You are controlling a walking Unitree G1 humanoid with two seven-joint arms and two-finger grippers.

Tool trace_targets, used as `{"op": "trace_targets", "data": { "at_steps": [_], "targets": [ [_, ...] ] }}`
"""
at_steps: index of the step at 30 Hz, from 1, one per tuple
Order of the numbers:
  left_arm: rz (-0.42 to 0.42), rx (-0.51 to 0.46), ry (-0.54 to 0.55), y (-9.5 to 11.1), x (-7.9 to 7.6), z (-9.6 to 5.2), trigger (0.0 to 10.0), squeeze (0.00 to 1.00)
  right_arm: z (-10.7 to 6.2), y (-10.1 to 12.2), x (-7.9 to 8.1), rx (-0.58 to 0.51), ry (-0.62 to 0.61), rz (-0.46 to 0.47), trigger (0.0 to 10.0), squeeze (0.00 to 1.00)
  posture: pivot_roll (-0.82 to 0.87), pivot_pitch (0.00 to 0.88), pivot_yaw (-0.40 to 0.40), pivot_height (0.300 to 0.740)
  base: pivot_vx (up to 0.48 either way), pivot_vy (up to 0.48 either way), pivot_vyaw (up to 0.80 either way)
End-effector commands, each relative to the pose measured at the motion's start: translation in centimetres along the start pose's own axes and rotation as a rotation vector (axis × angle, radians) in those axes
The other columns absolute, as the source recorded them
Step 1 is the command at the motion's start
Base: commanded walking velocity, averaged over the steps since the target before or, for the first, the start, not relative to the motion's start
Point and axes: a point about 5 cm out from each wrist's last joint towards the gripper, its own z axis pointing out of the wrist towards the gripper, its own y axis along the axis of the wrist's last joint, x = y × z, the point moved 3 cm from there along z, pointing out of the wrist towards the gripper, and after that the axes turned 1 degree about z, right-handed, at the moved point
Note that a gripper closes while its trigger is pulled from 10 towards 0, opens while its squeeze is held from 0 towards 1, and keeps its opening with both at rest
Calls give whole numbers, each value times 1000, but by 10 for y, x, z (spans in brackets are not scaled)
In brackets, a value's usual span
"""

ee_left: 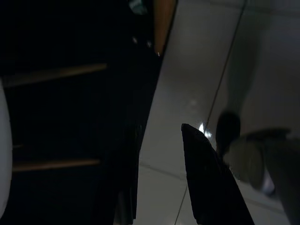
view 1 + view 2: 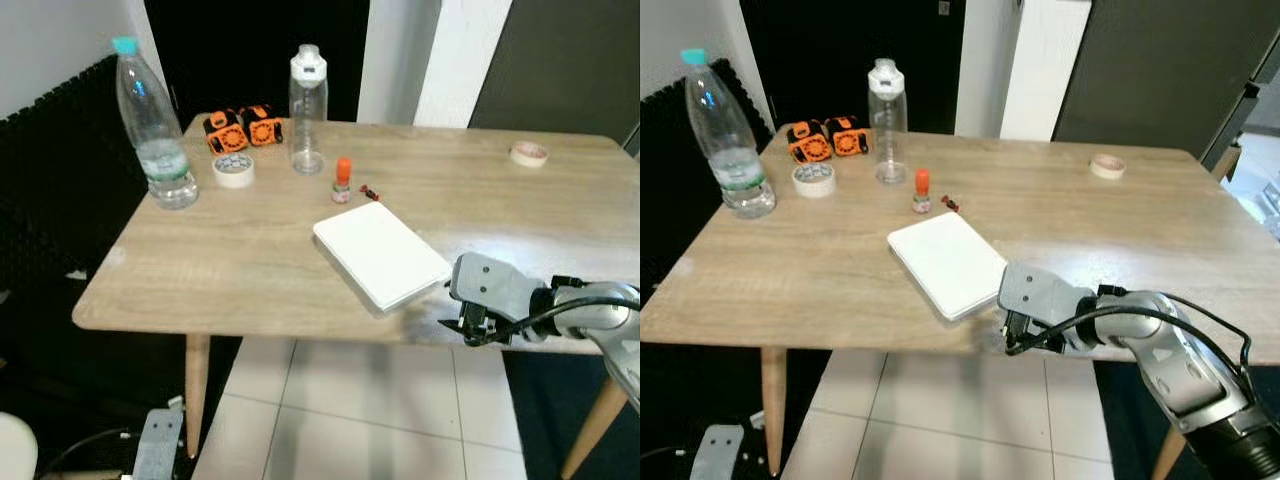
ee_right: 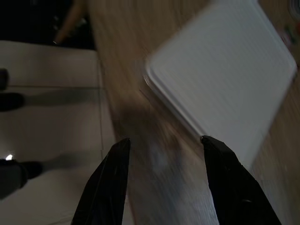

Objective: Restocking fridge

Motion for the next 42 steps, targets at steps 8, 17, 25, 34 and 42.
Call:
{"op": "trace_targets", "data": {
  "at_steps": [8,17,25,34,42],
  "targets": [
    [-43,-33,-24,10,1,1,10000,0,-3,12,4,-58,53,-40,10000,0,11,0,-47,740,0,0,0],
    [-82,-7,-165,-2,-34,-1,10000,0,14,7,-15,5,-44,-168,10000,0,11,0,-43,740,0,0,0],
    [-94,3,-220,-6,-52,-3,10000,0,30,16,-18,-5,-34,-230,10000,1000,13,0,-44,740,0,0,0],
    [-114,15,-239,-11,-58,-4,10000,0,37,3,11,32,194,-229,10000,788,16,0,-49,740,0,0,0],
    [-116,23,-244,-14,-59,-5,10000,0,33,-26,-20,207,67,-293,10000,0,14,0,-50,740,0,0,0]
  ]
}}
